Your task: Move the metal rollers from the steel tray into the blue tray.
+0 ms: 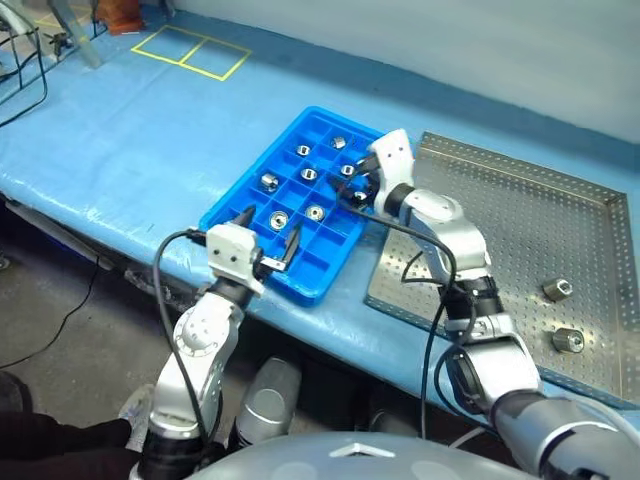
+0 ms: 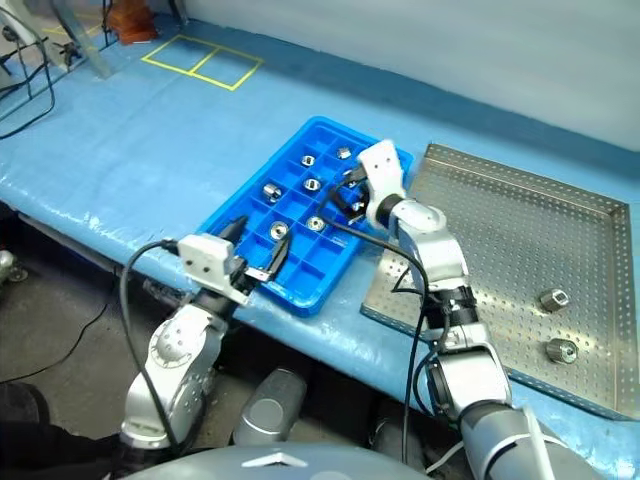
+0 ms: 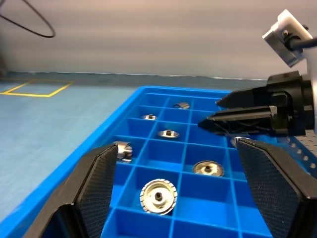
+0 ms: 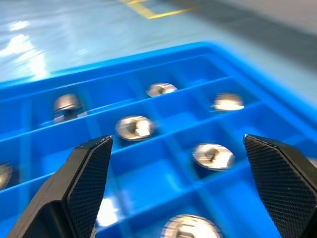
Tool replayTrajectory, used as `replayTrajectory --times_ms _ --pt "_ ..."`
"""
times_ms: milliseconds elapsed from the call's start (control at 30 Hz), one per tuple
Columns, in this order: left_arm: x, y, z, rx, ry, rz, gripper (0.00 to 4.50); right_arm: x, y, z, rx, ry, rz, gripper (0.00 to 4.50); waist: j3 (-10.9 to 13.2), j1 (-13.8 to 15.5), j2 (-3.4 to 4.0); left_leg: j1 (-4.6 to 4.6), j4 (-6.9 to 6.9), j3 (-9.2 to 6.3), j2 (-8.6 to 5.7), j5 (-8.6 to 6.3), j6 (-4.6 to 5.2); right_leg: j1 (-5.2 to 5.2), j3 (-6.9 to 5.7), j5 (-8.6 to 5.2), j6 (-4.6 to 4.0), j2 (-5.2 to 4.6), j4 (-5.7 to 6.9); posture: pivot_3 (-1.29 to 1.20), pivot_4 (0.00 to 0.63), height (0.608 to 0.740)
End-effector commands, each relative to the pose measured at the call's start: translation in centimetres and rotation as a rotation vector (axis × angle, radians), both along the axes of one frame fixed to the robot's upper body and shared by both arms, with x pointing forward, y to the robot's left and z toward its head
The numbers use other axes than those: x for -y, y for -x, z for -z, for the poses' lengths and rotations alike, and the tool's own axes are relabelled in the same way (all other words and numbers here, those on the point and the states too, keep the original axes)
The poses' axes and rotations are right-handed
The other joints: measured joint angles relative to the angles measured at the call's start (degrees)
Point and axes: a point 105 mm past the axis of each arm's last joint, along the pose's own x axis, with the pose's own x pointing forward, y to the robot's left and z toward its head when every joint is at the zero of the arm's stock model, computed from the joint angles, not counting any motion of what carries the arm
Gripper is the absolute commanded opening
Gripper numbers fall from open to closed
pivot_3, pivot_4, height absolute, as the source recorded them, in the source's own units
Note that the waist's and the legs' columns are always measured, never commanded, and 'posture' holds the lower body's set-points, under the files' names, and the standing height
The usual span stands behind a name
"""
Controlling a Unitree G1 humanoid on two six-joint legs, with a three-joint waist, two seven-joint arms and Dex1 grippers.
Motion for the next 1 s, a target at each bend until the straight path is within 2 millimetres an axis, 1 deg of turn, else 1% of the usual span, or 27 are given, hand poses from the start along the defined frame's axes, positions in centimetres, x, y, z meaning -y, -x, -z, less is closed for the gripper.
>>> replayTrajectory --times_ms 33,100,167,200,300,367,433,467,533,667,700,767,933,1000 --pt "1.8 -0.4 -0.3 0.014 -0.006 0.114 4.18 4.2 0.8 -2.1 0.075 -0.046 0.177 4.47 0.0 -2.7 0.02 0.0 0.02 0.0 -0.01 0.01 0.01 0.01 0.01 0.01 0.0 0.0 -0.01 0.07 0.15 0.74" --pt "2.4 -0.6 -0.3 0.017 -0.015 0.15 4.18 5.7 1.4 -2.4 0.092 -0.053 0.251 4.47 0.0 -6.4 0.06 0.01 0.03 0.01 -0.01 0.03 0.04 0.05 0.04 0.04 0.02 -0.01 0.0 0.01 0.15 0.74" --pt "2.8 -0.9 -0.2 0.016 -0.019 0.175 4.18 7.1 1.9 -2.8 0.117 -0.048 0.313 4.47 -0.1 -10.7 0.12 0.06 0.03 0.0 -0.01 0.04 0.06 0.12 0.06 0.09 -0.03 -0.01 0.02 -0.02 0.15 0.74" --pt "3.2 -1.1 -0.1 0.012 -0.023 0.196 4.18 8.1 2.3 -3.0 0.127 -0.033 0.361 4.47 -0.1 -12.7 0.13 0.13 0.03 -0.01 -0.01 0.04 0.08 0.2 0.07 0.09 -0.03 -0.02 0.02 -0.04 0.15 0.74" --pt "4.2 -1.3 0.3 0.006 -0.039 0.252 4.18 10.7 3.4 -2.9 0.119 -0.003 0.476 4.47 -0.1 -18.1 0.15 0.72 -0.07 -0.03 -0.01 -0.01 0.18 0.74 0.09 0.05 -0.06 -0.04 0.0 -0.07 0.15 0.74" --pt "4.8 -1.3 0.3 0.007 -0.041 0.281 4.18 11.3 4.2 -2.1 0.068 -0.029 0.485 4.47 -0.1 -21.1 0.17 0.8 -0.06 -0.02 0.0 -0.01 0.19 0.78 0.14 0.04 -0.06 -0.04 0.06 -0.1 0.15 0.74" --pt "5.0 -1.4 0.3 0.007 -0.038 0.294 4.18 11.4 4.8 -1.3 0.007 -0.058 0.47 4.47 -0.1 -23.5 0.2 0.87 -0.06 -0.01 0.01 -0.01 0.2 0.81 0.2 0.04 -0.05 -0.02 0.14 -0.11 0.15 0.74" --pt "5.1 -1.4 0.3 0.008 -0.04 0.298 4.18 11.2 5.0 -0.5 -0.044 -0.068 0.45 4.47 -0.1 -24.6 0.2 0.89 -0.05 0.0 0.0 0.0 0.23 0.81 0.25 0.05 -0.04 -0.02 0.18 -0.12 0.15 0.74" --pt "5.2 -1.5 0.3 0.009 -0.043 0.302 4.18 10.5 5.4 0.4 -0.109 -0.103 0.396 4.47 -0.1 -26.1 0.2 1.0 -0.05 0.05 -0.01 0.06 0.31 0.85 0.39 0.08 0.02 0.03 0.25 -0.12 0.15 0.74" --pt "5.1 -1.6 0.3 0.012 -0.042 0.303 4.18 9.0 5.7 0.9 -0.167 -0.128 0.306 4.47 -0.1 -27.8 0.2 1.51 -0.05 0.11 -0.04 0.18 0.52 1.33 0.6 -0.12 0.19 0.1 0.26 -0.12 0.15 0.74" --pt "5.0 -1.6 0.3 0.011 -0.043 0.302 4.18 9.1 5.6 1.0 -0.171 -0.128 0.315 4.47 -0.1 -28.0 0.19 1.68 -0.04 0.11 -0.04 0.19 0.53 1.53 0.63 -0.13 0.19 0.11 0.23 -0.12 0.15 0.74" --pt "5.0 -1.6 0.3 0.011 -0.043 0.3 4.18 9.4 5.4 1.2 -0.18 -0.121 0.344 4.47 -0.1 -28.2 0.19 1.71 0.03 0.12 -0.08 0.23 0.59 1.61 0.71 -0.11 0.22 0.11 0.2 -0.11 0.15 0.74" --pt "4.7 -1.5 0.4 0.011 -0.046 0.29 4.18 10.5 5.7 3.0 -0.275 -0.056 0.396 4.47 -0.1 -28.1 0.18 1.68 0.09 0.3 -0.17 0.26 0.62 1.6 1.01 -0.04 0.35 0.09 0.15 -0.09 0.15 0.74" --pt "4.6 -1.5 0.5 0.008 -0.046 0.28 4.18 10.8 6.2 3.8 -0.324 -0.035 0.407 4.47 -0.1 -28.0 0.18 1.64 0.07 0.32 -0.18 0.26 0.62 1.57 1.06 -0.03 0.36 0.09 0.11 -0.09 0.15 0.74"
